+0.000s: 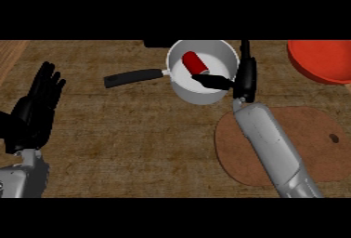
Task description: Pick the can from the cutting board and place it in the pot
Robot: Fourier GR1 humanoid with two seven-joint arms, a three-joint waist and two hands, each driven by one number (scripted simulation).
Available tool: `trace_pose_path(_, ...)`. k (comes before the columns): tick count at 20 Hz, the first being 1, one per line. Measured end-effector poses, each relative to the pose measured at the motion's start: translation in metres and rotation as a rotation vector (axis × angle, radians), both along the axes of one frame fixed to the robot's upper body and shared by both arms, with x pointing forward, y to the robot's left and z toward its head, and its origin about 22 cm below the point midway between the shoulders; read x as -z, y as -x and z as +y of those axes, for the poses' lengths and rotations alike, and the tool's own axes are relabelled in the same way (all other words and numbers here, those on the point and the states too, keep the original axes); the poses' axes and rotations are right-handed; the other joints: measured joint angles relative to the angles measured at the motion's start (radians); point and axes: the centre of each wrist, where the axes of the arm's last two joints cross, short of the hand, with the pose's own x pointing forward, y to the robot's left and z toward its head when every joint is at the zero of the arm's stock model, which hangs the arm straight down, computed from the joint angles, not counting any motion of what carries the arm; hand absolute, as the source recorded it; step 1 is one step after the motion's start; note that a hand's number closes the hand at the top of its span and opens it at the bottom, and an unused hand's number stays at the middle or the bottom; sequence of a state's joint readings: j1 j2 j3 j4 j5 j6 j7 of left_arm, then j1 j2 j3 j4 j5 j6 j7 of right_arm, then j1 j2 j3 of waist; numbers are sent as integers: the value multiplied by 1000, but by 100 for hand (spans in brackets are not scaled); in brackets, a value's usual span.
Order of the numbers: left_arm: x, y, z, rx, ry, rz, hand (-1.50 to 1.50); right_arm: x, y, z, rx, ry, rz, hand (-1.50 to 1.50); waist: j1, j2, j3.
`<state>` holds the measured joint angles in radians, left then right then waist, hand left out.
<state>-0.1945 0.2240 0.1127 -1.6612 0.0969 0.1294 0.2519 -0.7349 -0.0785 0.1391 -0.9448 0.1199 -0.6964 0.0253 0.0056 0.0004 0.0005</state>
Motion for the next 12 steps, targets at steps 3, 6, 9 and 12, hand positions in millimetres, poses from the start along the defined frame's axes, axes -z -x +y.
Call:
trace_pose_path(3, -1, 1, -4, -4, -2, 0, 0, -2, 8, -23, -19, -10, -1, -150, -5, -2, 0)
trace_pose_path(6, 0, -2, -2, -3, -5, -1, 0, 2, 17, -43, -31, -11, -5, -150, -7, -1, 0)
trace_pose_path(9, 3, 0, 3, -4, -3, 0, 0, 3, 27, -57, -42, 1, 2, -150, -7, -1, 0)
trace_pose_path(12, 5, 0, 1, -3, 1, 1, 0, -3, 35, -66, -44, -2, 7, -150, -7, -2, 0)
